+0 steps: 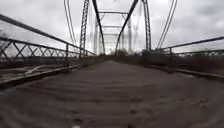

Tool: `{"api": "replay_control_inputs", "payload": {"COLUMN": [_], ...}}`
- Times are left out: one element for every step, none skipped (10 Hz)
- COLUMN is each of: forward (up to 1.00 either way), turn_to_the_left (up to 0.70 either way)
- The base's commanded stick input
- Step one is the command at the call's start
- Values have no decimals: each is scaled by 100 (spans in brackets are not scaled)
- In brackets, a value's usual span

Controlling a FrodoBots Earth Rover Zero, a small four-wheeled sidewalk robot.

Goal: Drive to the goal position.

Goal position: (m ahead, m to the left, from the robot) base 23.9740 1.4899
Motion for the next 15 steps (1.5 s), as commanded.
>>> {"api": "replay_control_inputs", "payload": {"forward": [70,70,70,70,70,70,70,70,70,70,70,70,70,70,70], "turn_to_the_left": [0,0,0,0,0,0,0,0,0,0,0,0,0,0,0]}}
